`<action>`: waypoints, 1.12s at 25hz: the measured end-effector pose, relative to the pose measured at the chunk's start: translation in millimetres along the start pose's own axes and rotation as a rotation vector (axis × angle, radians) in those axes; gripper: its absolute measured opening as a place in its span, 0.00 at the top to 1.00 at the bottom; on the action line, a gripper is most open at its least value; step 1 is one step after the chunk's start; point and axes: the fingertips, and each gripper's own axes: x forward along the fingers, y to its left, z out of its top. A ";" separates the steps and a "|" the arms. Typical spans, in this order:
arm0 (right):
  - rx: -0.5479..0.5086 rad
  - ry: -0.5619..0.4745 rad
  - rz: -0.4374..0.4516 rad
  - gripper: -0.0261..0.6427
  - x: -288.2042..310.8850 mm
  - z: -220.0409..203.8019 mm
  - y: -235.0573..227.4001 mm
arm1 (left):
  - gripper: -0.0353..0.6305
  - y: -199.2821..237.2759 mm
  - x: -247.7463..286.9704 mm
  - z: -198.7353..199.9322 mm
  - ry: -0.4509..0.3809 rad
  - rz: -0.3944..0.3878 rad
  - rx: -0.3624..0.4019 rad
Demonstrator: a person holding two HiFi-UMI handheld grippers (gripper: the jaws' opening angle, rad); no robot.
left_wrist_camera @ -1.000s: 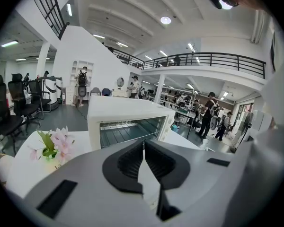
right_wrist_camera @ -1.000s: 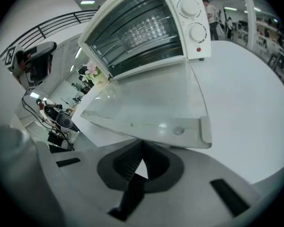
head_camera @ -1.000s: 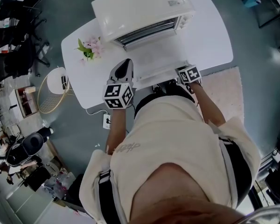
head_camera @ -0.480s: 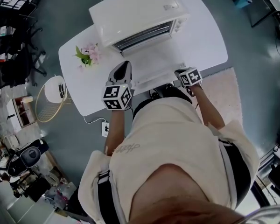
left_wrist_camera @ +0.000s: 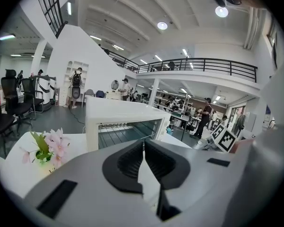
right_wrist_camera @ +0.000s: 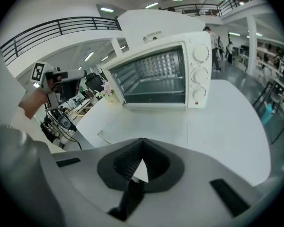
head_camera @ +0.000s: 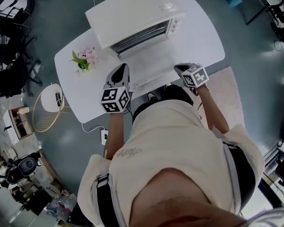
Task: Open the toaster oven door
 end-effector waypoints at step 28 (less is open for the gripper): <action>-0.363 -0.573 0.036 0.95 -157.9 208.3 27.4 | 0.91 -51.8 1.7 107.2 -0.185 0.048 0.114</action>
